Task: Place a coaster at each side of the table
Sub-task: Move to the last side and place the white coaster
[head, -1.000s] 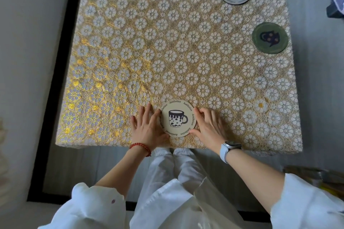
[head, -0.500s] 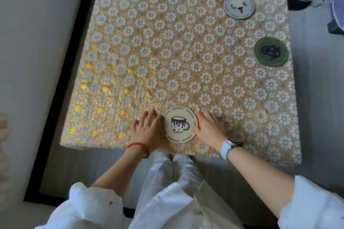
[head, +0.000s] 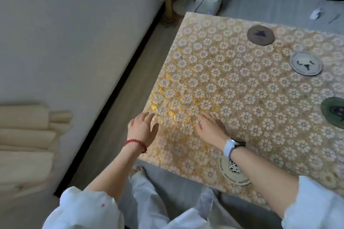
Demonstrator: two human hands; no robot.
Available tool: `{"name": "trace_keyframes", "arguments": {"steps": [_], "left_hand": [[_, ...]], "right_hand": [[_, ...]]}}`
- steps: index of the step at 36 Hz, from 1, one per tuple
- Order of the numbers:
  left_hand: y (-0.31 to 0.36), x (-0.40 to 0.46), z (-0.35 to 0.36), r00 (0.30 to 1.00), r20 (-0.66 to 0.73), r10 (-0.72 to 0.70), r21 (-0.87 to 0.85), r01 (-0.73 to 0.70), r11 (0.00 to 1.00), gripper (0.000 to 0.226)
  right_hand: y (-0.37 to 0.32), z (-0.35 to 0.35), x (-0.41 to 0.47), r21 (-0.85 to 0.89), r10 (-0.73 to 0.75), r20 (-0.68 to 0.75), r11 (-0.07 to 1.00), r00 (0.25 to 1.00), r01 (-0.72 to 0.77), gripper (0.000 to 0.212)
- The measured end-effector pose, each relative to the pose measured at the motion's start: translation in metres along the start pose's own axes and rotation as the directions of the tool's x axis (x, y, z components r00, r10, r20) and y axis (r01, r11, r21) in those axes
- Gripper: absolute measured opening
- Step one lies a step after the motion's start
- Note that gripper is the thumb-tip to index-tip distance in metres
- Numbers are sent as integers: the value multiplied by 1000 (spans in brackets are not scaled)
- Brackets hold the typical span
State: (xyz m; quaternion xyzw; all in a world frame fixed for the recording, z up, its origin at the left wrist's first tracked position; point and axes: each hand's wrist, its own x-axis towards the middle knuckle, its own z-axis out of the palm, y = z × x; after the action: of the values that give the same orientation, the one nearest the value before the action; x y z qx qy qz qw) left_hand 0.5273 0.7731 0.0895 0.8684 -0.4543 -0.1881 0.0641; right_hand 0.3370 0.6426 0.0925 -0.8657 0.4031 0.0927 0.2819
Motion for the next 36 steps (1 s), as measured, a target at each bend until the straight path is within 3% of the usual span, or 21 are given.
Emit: {"name": "trace_keyframes", "arguments": {"steps": [6,13,18,26,36], "left_hand": [[-93,33,-31,1000,28,3,-17,-3,1000,43],[-205,78,-79,994,40,97,-59,-95,994,44],[-248,125,-112,987,37,155,-37,-154,987,44],[-214,217,-125,937,162,309,-29,-309,951,46],[-107,350,-137,830,188,524,-21,-530,847,45]], "right_hand": [[-92,25,56,58,9,-1,998,1000,-9,40],[-198,59,119,183,197,-70,966,978,-181,40],[-238,59,159,221,258,-108,948,960,-230,41],[-238,27,203,277,367,-196,910,909,-308,39],[-154,-28,276,472,570,-245,777,785,-417,35]]}}
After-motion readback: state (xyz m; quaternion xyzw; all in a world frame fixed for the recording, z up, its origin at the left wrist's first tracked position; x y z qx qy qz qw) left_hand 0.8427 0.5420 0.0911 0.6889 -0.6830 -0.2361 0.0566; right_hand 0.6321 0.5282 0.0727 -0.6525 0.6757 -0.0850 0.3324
